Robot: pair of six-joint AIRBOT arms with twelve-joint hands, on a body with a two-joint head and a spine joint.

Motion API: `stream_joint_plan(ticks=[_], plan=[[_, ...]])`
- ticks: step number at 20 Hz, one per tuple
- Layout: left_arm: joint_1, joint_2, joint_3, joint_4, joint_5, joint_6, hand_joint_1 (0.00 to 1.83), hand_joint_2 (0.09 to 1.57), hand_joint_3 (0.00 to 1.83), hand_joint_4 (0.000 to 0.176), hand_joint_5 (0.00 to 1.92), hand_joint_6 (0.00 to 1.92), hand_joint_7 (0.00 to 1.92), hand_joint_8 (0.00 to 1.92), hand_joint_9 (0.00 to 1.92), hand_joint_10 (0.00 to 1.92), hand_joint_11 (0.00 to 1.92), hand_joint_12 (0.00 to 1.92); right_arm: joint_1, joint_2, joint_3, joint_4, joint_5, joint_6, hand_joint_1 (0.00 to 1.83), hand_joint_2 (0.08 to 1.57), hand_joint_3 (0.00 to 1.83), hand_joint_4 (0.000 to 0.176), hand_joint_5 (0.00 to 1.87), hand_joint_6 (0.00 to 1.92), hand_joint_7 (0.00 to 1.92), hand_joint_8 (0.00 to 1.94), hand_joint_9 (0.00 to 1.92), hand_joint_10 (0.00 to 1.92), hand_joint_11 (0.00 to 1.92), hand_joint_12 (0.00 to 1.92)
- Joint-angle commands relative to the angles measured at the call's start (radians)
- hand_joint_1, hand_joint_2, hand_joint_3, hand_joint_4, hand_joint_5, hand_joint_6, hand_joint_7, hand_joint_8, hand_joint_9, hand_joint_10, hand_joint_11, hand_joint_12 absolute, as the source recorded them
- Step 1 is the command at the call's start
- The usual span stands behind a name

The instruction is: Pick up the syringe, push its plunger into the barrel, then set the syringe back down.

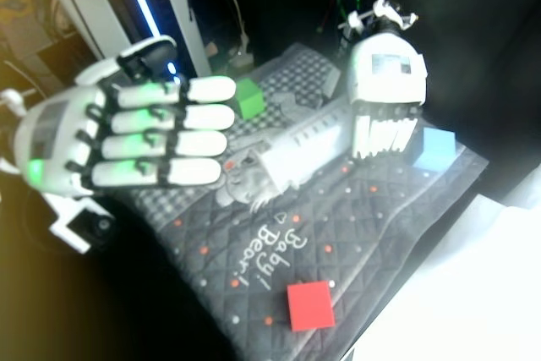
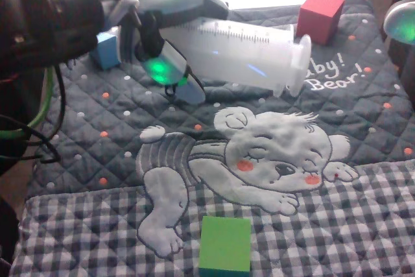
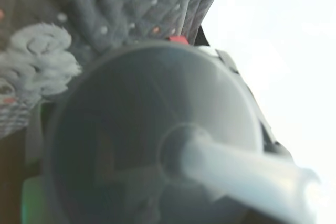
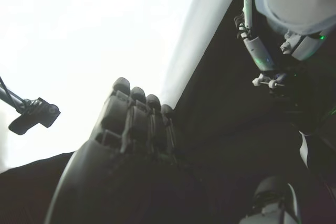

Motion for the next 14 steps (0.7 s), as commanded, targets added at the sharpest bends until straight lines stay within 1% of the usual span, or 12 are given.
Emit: stream_joint_plan(ticks=[1, 3, 6, 8, 9, 10, 11, 12, 13, 14], plan=[[-0.011, -0.007, 0.002, -0.012, -0.078, -0.007, 1.39, 1.14, 0.1, 0.0, 1.26, 1.92, 1.46, 1.92, 1.5, 1.92, 1.46, 1.92, 0.014, 0.006, 0.001, 0.029, 0.119, 0.003, 0.0, 0.8, 0.0, 0.0, 0.0, 0.0, 0.0, 0.0, 0.0, 0.0, 0.0, 0.0], [-0.003, -0.016, 0.008, -0.004, -0.071, -0.007, 1.36, 1.13, 0.11, 0.0, 1.28, 1.92, 1.46, 1.92, 1.49, 1.92, 1.44, 1.92, 0.014, 0.004, 0.001, 0.026, 0.119, 0.003, 0.0, 0.8, 0.0, 0.0, 0.0, 0.0, 0.0, 0.0, 0.0, 0.0, 0.0, 0.0], [0.011, -0.029, 0.015, 0.006, -0.055, -0.007, 1.4, 1.1, 0.11, 0.0, 1.26, 1.92, 1.45, 1.92, 1.51, 1.92, 1.52, 1.92, 0.014, 0.0, 0.001, 0.023, 0.119, 0.003, 0.0, 0.81, 0.0, 0.0, 0.0, 0.0, 0.0, 0.0, 0.0, 0.0, 0.01, 0.0], [0.019, -0.04, 0.023, 0.008, -0.049, -0.007, 1.39, 1.1, 0.11, 0.0, 1.26, 1.92, 1.45, 1.92, 1.51, 1.92, 1.5, 1.92, 0.014, 0.0, 0.001, 0.022, 0.119, 0.003, 0.0, 0.81, 0.0, 0.0, 0.0, 0.0, 0.0, 0.0, 0.0, 0.0, 0.01, 0.0], [0.021, -0.044, 0.025, 0.009, -0.047, -0.007, 1.42, 1.09, 0.11, 0.0, 1.24, 1.92, 1.45, 1.92, 1.51, 1.92, 1.5, 1.92, 0.014, 0.0, 0.001, 0.022, 0.119, 0.003, 0.0, 0.81, 0.0, 0.0, 0.0, 0.0, 0.0, 0.0, 0.0, 0.0, 0.01, 0.01], [0.022, -0.046, 0.027, 0.011, -0.042, -0.007, 1.41, 1.09, 0.11, 0.0, 1.24, 1.92, 1.45, 1.92, 1.49, 1.92, 1.46, 1.92, 0.014, 0.0, 0.001, 0.021, 0.119, 0.003, 0.0, 0.81, 0.0, 0.0, 0.0, 0.0, 0.0, 0.0, 0.0, 0.0, 0.02, 0.01], [0.024, -0.048, 0.027, 0.016, -0.038, -0.007, 1.45, 1.05, 0.1, 0.0, 1.25, 1.92, 1.46, 1.92, 1.51, 1.92, 1.47, 1.92, 0.014, -0.001, 0.001, 0.021, 0.119, 0.003, 0.0, 0.81, 0.0, 0.0, 0.0, 0.0, 0.0, 0.0, 0.0, 0.0, 0.02, 0.01], [0.025, -0.049, 0.027, 0.021, -0.035, -0.007, 1.48, 0.98, 0.26, 0.0, 1.24, 1.92, 1.46, 1.92, 1.53, 1.92, 1.5, 1.92, 0.014, -0.001, 0.001, 0.021, 0.119, 0.003, 0.0, 0.8, 0.0, 0.0, 0.0, 0.0, 0.0, 0.0, 0.0, 0.0, 0.01, 0.0], [0.028, -0.051, 0.027, 0.026, -0.032, -0.007, 1.47, 0.91, 0.48, 0.0, 1.24, 1.92, 1.45, 1.92, 1.52, 1.92, 1.5, 1.92, 0.014, -0.002, 0.001, 0.021, 0.119, 0.003, 0.0, 0.8, 0.0, 0.0, 0.0, 0.0, 0.0, 0.0, 0.0, 0.0, 0.01, 0.01], [0.029, -0.053, 0.026, 0.032, -0.029, -0.007, 1.43, 0.84, 0.66, 0.0, 1.23, 1.92, 1.43, 1.92, 1.5, 1.92, 1.5, 1.92, 0.014, -0.002, 0.001, 0.021, 0.119, 0.003, 0.0, 0.8, 0.0, 0.0, 0.0, 0.0, 0.0, 0.0, 0.0, 0.0, 0.01, 0.01]])
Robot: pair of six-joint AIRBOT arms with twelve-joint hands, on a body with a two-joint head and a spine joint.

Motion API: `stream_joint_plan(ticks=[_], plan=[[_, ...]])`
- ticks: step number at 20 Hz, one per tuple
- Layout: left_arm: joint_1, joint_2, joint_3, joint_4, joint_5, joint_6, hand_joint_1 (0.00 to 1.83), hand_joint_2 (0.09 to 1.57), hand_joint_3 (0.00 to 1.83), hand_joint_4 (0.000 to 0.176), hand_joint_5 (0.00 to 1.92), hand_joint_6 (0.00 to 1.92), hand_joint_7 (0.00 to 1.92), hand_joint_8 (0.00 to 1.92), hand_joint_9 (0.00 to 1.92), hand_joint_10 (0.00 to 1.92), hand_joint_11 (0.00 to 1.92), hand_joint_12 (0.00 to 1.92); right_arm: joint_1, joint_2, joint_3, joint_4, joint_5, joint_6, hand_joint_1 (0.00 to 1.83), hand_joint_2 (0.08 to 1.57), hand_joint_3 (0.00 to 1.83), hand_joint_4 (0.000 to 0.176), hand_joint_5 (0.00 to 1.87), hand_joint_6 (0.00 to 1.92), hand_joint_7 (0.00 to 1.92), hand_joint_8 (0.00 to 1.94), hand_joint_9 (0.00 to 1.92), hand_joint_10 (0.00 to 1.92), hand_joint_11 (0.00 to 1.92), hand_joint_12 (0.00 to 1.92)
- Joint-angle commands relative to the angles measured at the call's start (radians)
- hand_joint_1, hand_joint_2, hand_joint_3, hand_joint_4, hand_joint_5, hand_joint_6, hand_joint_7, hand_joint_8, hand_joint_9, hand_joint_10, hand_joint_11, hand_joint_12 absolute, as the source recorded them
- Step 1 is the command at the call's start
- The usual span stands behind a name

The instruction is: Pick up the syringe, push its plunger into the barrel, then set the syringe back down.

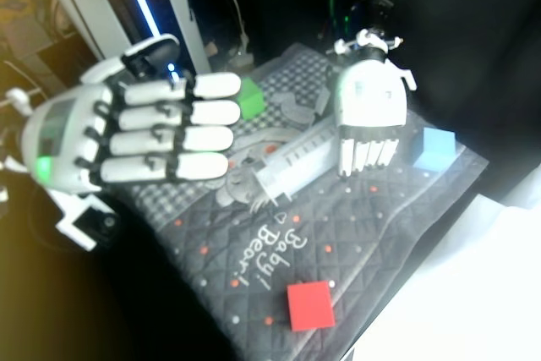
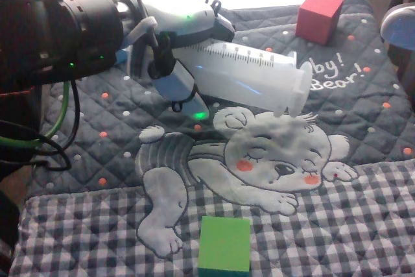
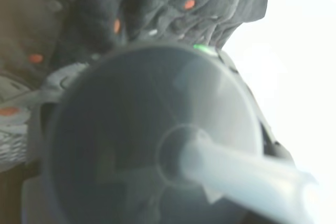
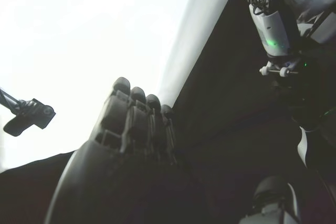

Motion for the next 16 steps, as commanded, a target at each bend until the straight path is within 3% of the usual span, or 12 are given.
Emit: stream_joint_plan(ticks=[1, 3, 4, 5, 6, 8, 10, 11, 12, 14, 15, 16], plan=[[-0.007, -0.003, 0.0, -0.002, -0.063, -0.005, 1.45, 0.7, 0.89, 0.0, 1.2, 1.92, 1.39, 1.92, 1.46, 1.92, 1.45, 1.92, 0.014, 0.003, 0.001, 0.028, 0.117, 0.003, 0.0, 0.81, 0.0, 0.0, 0.0, 0.0, 0.0, 0.0, 0.0, 0.0, 0.01, 0.01], [-0.006, -0.005, 0.0, 0.001, -0.063, -0.005, 1.36, 0.68, 1.07, 0.0, 1.16, 1.92, 1.33, 1.92, 1.41, 1.92, 1.42, 1.92, 0.014, 0.003, 0.001, 0.028, 0.117, 0.003, 0.0, 0.81, 0.0, 0.0, 0.0, 0.0, 0.0, 0.0, 0.0, 0.0, 0.02, 0.01], [-0.008, -0.005, 0.0, 0.001, -0.064, -0.005, 1.37, 0.61, 1.38, 0.0, 1.12, 1.92, 1.02, 1.92, 1.39, 1.92, 1.4, 1.92, 0.014, 0.003, 0.001, 0.028, 0.117, 0.003, 0.0, 0.81, 0.0, 0.0, 0.0, 0.0, 0.0, 0.0, 0.0, 0.0, 0.03, 0.01], [-0.01, -0.005, -0.001, 0.001, -0.065, -0.005, 1.21, 0.61, 1.48, 0.0, 0.93, 1.91, 1.0, 1.92, 1.31, 1.92, 1.33, 1.92, 0.014, 0.003, 0.001, 0.028, 0.117, 0.003, 0.0, 0.82, 0.01, 0.0, 0.0, 0.0, 0.0, 0.0, 0.0, 0.0, 0.03, 0.01], [-0.01, -0.005, -0.002, 0.002, -0.065, -0.005, 1.18, 0.6, 1.51, 0.013, 0.89, 1.89, 1.01, 1.92, 1.3, 1.92, 1.32, 1.92, 0.014, 0.002, 0.001, 0.028, 0.117, 0.003, 0.0, 0.82, 0.01, 0.0, 0.0, 0.0, 0.0, 0.0, 0.0, 0.0, 0.03, 0.01], [-0.01, -0.004, -0.005, 0.004, -0.069, -0.005, 1.16, 0.63, 1.46, 0.0, 0.85, 1.87, 0.98, 1.92, 1.26, 1.92, 1.32, 1.92, 0.014, 0.001, 0.001, 0.027, 0.117, 0.003, 0.0, 0.81, 0.0, 0.0, 0.0, 0.0, 0.0, 0.0, 0.0, 0.0, 0.02, 0.01], [-0.01, -0.004, -0.006, 0.004, -0.074, -0.005, 1.11, 0.78, 1.19, 0.024, 0.73, 1.84, 0.82, 1.92, 1.05, 1.92, 1.14, 1.92, 0.014, 0.001, 0.0, 0.028, 0.117, 0.003, 0.0, 0.82, 0.0, 0.0, 0.0, 0.0, 0.0, 0.0, 0.0, 0.0, 0.02, 0.01], [-0.009, -0.002, -0.008, 0.005, -0.073, -0.005, 1.11, 0.8, 1.15, 0.011, 0.71, 1.82, 0.8, 1.92, 1.0, 1.92, 1.11, 1.92, 0.014, 0.001, 0.0, 0.029, 0.117, 0.003, 0.0, 0.81, 0.0, 0.0, 0.0, 0.0, 0.0, 0.0, 0.0, 0.0, 0.01, 0.0], [-0.007, 0.0, -0.01, 0.005, -0.073, -0.005, 1.1, 0.82, 1.12, 0.013, 0.7, 1.82, 0.78, 1.92, 0.97, 1.92, 1.07, 1.92, 0.014, 0.0, 0.001, 0.029, 0.117, 0.003, 0.0, 0.81, 0.0, 0.0, 0.0, 0.0, 0.0, 0.0, 0.0, 0.0, 0.0, 0.0], [-0.004, 0.004, -0.013, 0.005, -0.073, -0.005, 1.04, 1.0, 0.82, 0.034, 0.61, 1.8, 0.62, 1.92, 0.74, 1.92, 0.79, 1.92, 0.014, -0.001, 0.0, 0.029, 0.117, 0.003, 0.0, 0.81, 0.0, 0.0, 0.0, 0.0, 0.0, 0.0, 0.0, 0.0, 0.0, 0.0], [-0.003, 0.004, -0.013, 0.005, -0.073, -0.005, 0.89, 1.1, 0.48, 0.096, 0.64, 1.63, 0.64, 1.75, 0.66, 1.89, 0.65, 1.92, 0.014, -0.001, 0.0, 0.029, 0.117, 0.003, 0.0, 0.81, 0.0, 0.0, 0.0, 0.0, 0.0, 0.0, 0.0, 0.0, 0.0, 0.0], [-0.002, 0.004, -0.014, 0.005, -0.073, -0.005, 0.89, 1.16, 0.27, 0.111, 0.68, 1.51, 0.71, 1.57, 0.7, 1.81, 0.65, 1.92, 0.014, -0.001, 0.0, 0.029, 0.117, 0.003, 0.0, 0.82, 0.0, 0.0, 0.0, 0.0, 0.0, 0.0, 0.0, 0.0, 0.0, 0.0]])
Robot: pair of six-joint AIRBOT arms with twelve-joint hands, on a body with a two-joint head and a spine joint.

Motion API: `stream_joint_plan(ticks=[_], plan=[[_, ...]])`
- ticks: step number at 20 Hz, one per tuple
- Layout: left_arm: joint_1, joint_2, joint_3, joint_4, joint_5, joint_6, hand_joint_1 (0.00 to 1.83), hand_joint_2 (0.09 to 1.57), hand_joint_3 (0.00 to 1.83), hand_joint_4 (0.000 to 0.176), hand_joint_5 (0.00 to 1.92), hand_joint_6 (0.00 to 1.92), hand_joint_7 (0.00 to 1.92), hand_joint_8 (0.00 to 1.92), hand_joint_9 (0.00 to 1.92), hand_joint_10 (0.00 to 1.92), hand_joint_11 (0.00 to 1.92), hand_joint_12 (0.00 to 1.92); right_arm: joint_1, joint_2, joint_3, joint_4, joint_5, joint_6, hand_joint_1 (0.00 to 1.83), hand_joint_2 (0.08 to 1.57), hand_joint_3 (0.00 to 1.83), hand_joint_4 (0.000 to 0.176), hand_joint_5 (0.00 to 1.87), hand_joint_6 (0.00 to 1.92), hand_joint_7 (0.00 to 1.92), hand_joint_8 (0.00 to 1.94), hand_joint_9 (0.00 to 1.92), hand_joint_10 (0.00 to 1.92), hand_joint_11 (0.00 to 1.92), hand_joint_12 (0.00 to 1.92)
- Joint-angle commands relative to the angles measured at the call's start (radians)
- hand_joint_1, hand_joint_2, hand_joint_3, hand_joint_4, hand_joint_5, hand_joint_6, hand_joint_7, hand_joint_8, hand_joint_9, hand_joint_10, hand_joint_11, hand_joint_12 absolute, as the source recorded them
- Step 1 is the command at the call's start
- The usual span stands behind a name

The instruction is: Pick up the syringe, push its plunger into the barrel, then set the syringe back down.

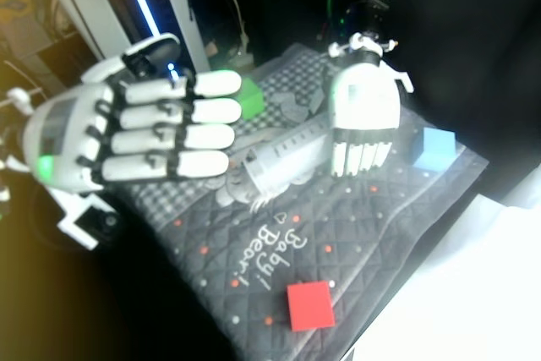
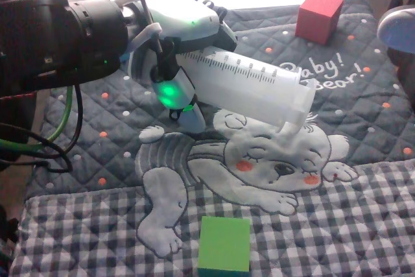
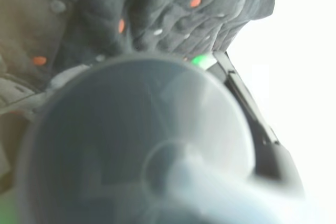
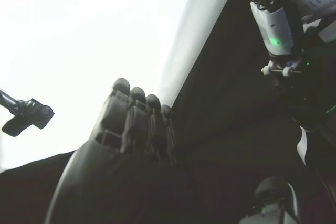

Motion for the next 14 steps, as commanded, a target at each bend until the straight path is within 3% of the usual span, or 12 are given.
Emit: stream_joint_plan(ticks=[1, 2, 3, 4, 5, 6, 8, 9, 12, 13, 14], plan=[[-0.008, 0.003, -0.005, -0.012, -0.072, -0.004, 0.83, 1.26, 0.11, 0.145, 0.63, 1.53, 0.66, 1.26, 0.59, 1.55, 0.41, 1.92, 0.014, 0.005, 0.0, 0.029, 0.118, 0.003, 0.0, 0.81, 0.0, 0.0, 0.0, 0.0, 0.0, 0.0, 0.0, 0.0, 0.0, 0.0], [-0.008, 0.003, -0.006, -0.012, -0.072, -0.004, 0.81, 1.3, 0.03, 0.157, 0.61, 1.54, 0.66, 1.03, 0.55, 1.32, 0.27, 1.85, 0.014, 0.005, 0.0, 0.029, 0.118, 0.003, 0.0, 0.81, 0.0, 0.0, 0.0, 0.0, 0.0, 0.0, 0.0, 0.0, 0.01, 0.0], [-0.008, 0.004, -0.007, -0.012, -0.073, -0.004, 0.68, 1.3, 0.01, 0.0, 0.65, 0.91, 0.75, 0.56, 0.59, 0.88, 0.18, 1.64, 0.014, 0.005, 0.0, 0.029, 0.118, 0.003, 0.0, 0.81, 0.0, 0.0, 0.0, 0.0, 0.0, 0.0, 0.0, 0.0, 0.0, 0.0], [-0.006, 0.007, -0.01, -0.012, -0.074, -0.004, 0.59, 1.3, 0.01, 0.0, 0.69, 0.53, 0.77, 0.22, 0.6, 0.49, 0.08, 1.48, 0.014, 0.005, 0.0, 0.029, 0.118, 0.003, 0.0, 0.82, 0.0, 0.0, 0.0, 0.0, 0.0, 0.0, 0.0, 0.0, 0.0, 0.0], [-0.006, 0.009, -0.011, -0.012, -0.074, -0.004, 0.57, 1.3, 0.0, 0.0, 0.68, 0.26, 0.69, 0.06, 0.56, 0.19, 0.02, 1.32, 0.014, 0.005, 0.0, 0.029, 0.118, 0.003, 0.0, 0.82, 0.0, 0.0, 0.0, 0.0, 0.0, 0.0, 0.0, 0.0, 0.0, 0.0], [-0.006, 0.01, -0.012, -0.012, -0.075, -0.004, 0.58, 1.28, 0.0, 0.0, 0.69, 0.11, 0.65, 0.01, 0.56, 0.07, 0.0, 1.24, 0.014, 0.005, 0.0, 0.029, 0.118, 0.003, 0.0, 0.83, 0.01, 0.0, 0.0, 0.0, 0.0, 0.0, 0.0, 0.0, 0.0, 0.0], [-0.004, 0.013, -0.015, -0.012, -0.076, -0.004, 0.56, 1.26, 0.0, 0.0, 0.58, 0.01, 0.54, 0.0, 0.5, 0.0, 0.0, 1.16, 0.014, 0.004, 0.0, 0.03, 0.118, 0.003, 0.0, 0.83, 0.01, 0.0, 0.0, 0.0, 0.0, 0.0, 0.0, 0.0, 0.0, 0.0], [-0.004, 0.015, -0.017, -0.012, -0.078, -0.004, 0.54, 1.26, 0.0, 0.0, 0.49, 0.0, 0.45, 0.0, 0.42, 0.0, 0.0, 1.02, 0.014, 0.004, 0.0, 0.03, 0.118, 0.003, 0.0, 0.83, 0.01, 0.0, 0.0, 0.0, 0.0, 0.0, 0.0, 0.0, 0.0, 0.0], [0.001, 0.015, -0.019, -0.012, -0.082, -0.004, 0.52, 1.23, 0.0, 0.0, 0.42, 0.0, 0.38, 0.0, 0.39, 0.0, 0.0, 1.01, 0.014, 0.004, 0.0, 0.029, 0.118, 0.003, 0.0, 0.82, 0.0, 0.0, 0.0, 0.0, 0.0, 0.0, 0.0, 0.0, 0.0, 0.0], [0.002, 0.015, -0.019, -0.012, -0.083, -0.004, 0.54, 1.23, 0.0, 0.005, 0.39, 0.0, 0.37, 0.0, 0.37, 0.0, 0.0, 0.98, 0.014, 0.004, 0.0, 0.029, 0.118, 0.003, 0.0, 0.81, 0.0, 0.0, 0.0, 0.0, 0.0, 0.0, 0.0, 0.0, 0.0, 0.0], [0.005, 0.018, -0.021, -0.012, -0.085, -0.004, 0.54, 1.22, 0.0, 0.035, 0.32, 0.0, 0.3, 0.0, 0.33, 0.0, 0.0, 0.93, 0.014, 0.004, 0.0, 0.029, 0.118, 0.003, 0.0, 0.81, 0.0, 0.0, 0.0, 0.0, 0.0, 0.0, 0.0, 0.0, 0.0, 0.0]])
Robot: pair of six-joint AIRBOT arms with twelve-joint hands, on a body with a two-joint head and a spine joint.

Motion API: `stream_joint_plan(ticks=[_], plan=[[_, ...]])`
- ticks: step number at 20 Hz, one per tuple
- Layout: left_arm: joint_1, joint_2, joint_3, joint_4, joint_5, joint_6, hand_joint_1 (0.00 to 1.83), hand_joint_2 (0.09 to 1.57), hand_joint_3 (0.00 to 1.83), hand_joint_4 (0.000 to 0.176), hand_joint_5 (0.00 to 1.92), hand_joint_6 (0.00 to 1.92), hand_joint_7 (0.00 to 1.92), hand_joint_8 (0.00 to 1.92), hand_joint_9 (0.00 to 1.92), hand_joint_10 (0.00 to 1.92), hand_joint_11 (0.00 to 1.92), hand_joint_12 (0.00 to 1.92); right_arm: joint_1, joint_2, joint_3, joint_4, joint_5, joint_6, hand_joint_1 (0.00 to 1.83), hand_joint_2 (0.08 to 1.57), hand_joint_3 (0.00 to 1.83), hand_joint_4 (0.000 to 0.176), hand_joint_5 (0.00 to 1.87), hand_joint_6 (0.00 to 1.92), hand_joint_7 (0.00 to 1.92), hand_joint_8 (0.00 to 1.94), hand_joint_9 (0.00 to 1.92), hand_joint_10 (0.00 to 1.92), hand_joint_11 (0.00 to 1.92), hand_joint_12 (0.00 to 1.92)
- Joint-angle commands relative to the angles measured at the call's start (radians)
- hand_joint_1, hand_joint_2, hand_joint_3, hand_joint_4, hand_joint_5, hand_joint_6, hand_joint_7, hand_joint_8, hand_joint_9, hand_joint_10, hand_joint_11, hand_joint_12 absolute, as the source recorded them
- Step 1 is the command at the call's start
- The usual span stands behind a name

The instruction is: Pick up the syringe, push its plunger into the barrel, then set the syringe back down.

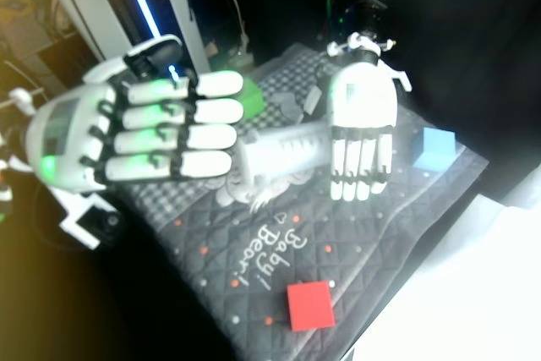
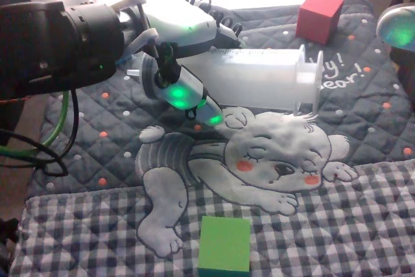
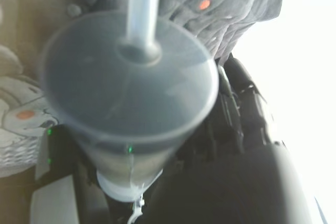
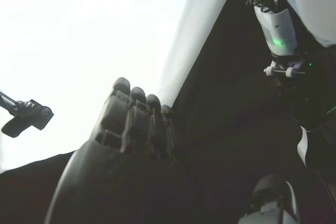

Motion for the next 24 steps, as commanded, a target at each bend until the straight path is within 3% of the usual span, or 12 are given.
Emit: stream_joint_plan(ticks=[1, 4, 6, 7, 8, 11, 12, 17, 18, 19, 20, 24], plan=[[-0.009, 0.006, -0.006, -0.015, -0.077, -0.005, 0.54, 1.22, 0.0, 0.035, 0.32, 0.0, 0.3, 0.0, 0.33, 0.0, 0.0, 0.93, 0.014, 0.004, 0.0, 0.029, 0.117, 0.003, 0.0, 0.81, 0.0, 0.0, 0.0, 0.0, 0.0, 0.0, 0.0, 0.0, 0.0, 0.0], [-0.005, 0.014, -0.011, -0.015, -0.08, -0.005, 0.47, 1.17, 0.0, 0.071, 0.28, 0.0, 0.29, 0.0, 0.35, 0.0, 0.0, 0.95, 0.014, 0.003, 0.001, 0.029, 0.117, 0.003, 0.0, 0.81, 0.0, 0.0, 0.0, 0.0, 0.0, 0.0, 0.0, 0.0, 0.0, 0.0], [0.0, 0.014, -0.012, -0.015, -0.08, -0.005, 0.42, 1.15, 0.0, 0.086, 0.27, 0.0, 0.28, 0.0, 0.35, 0.0, 0.0, 0.95, 0.014, 0.001, 0.002, 0.029, 0.117, 0.003, 0.0, 0.81, 0.0, 0.0, 0.0, 0.0, 0.0, 0.0, 0.0, 0.0, 0.0, 0.0], [0.002, 0.013, -0.012, -0.015, -0.08, -0.005, 0.47, 1.11, 0.0, 0.067, 0.31, 0.01, 0.32, 0.01, 0.39, 0.01, 0.0, 1.02, 0.014, 0.001, 0.002, 0.029, 0.117, 0.003, 0.0, 0.81, 0.0, 0.0, 0.0, 0.0, 0.0, 0.0, 0.0, 0.0, 0.0, 0.0], [0.003, 0.013, -0.012, -0.012, -0.08, -0.005, 0.4, 1.08, 0.0, 0.101, 0.25, 0.0, 0.27, 0.0, 0.35, 0.0, 0.0, 0.86, 0.014, 0.001, 0.002, 0.029, 0.117, 0.003, 0.0, 0.81, 0.0, 0.0, 0.0, 0.0, 0.0, 0.0, 0.0, 0.0, 0.0, 0.0], [0.008, 0.013, -0.014, -0.009, -0.08, -0.005, 0.33, 1.04, 0.0, 0.108, 0.27, 0.01, 0.28, 0.0, 0.37, 0.01, 0.0, 0.9, 0.014, 0.001, 0.002, 0.029, 0.117, 0.003, 0.0, 0.81, 0.0, 0.0, 0.0, 0.0, 0.0, 0.0, 0.0, 0.0, 0.0, 0.0], [0.01, 0.013, -0.014, -0.009, -0.078, -0.005, 0.31, 1.01, 0.0, 0.123, 0.26, 0.0, 0.26, 0.0, 0.34, 0.0, 0.0, 0.84, 0.014, 0.001, 0.002, 0.029, 0.117, 0.003, 0.0, 0.82, 0.0, 0.0, 0.0, 0.0, 0.0, 0.0, 0.0, 0.0, 0.0, 0.0], [0.017, 0.016, -0.018, -0.009, -0.079, -0.005, 0.23, 0.81, 0.0, 0.141, 0.21, 0.0, 0.22, 0.0, 0.26, 0.0, 0.0, 0.74, 0.014, 0.001, 0.002, 0.03, 0.117, 0.003, 0.0, 0.82, 0.0, 0.0, 0.0, 0.0, 0.0, 0.0, 0.0, 0.0, 0.0, 0.0], [0.018, 0.018, -0.02, -0.009, -0.08, -0.005, 0.24, 0.78, 0.0, 0.164, 0.16, 0.0, 0.18, 0.0, 0.22, 0.0, 0.0, 0.61, 0.014, 0.001, 0.002, 0.03, 0.117, 0.003, 0.0, 0.83, 0.0, 0.0, 0.0, 0.0, 0.0, 0.0, 0.0, 0.0, 0.0, 0.0], [0.019, 0.021, -0.023, -0.009, -0.082, -0.005, 0.24, 0.78, 0.0, 0.164, 0.16, 0.0, 0.18, 0.0, 0.22, 0.0, 0.0, 0.61, 0.014, 0.001, 0.002, 0.03, 0.117, 0.003, 0.0, 0.83, 0.0, 0.0, 0.0, 0.0, 0.0, 0.0, 0.0, 0.0, 0.0, 0.0], [0.02, 0.023, -0.025, -0.009, -0.083, -0.005, 0.23, 0.76, 0.0, 0.176, 0.15, 0.0, 0.17, 0.0, 0.21, 0.0, 0.0, 0.59, 0.014, 0.001, 0.002, 0.03, 0.117, 0.003, 0.0, 0.82, 0.0, 0.0, 0.0, 0.0, 0.0, 0.0, 0.0, 0.0, 0.0, 0.0], [0.026, 0.032, -0.034, -0.009, -0.088, -0.005, 0.23, 0.74, 0.0, 0.176, 0.11, 0.0, 0.15, 0.0, 0.19, 0.0, 0.0, 0.54, 0.014, 0.001, 0.002, 0.03, 0.117, 0.003, 0.0, 0.82, 0.0, 0.0, 0.0, 0.0, 0.0, 0.0, 0.0, 0.0, 0.0, 0.0]])
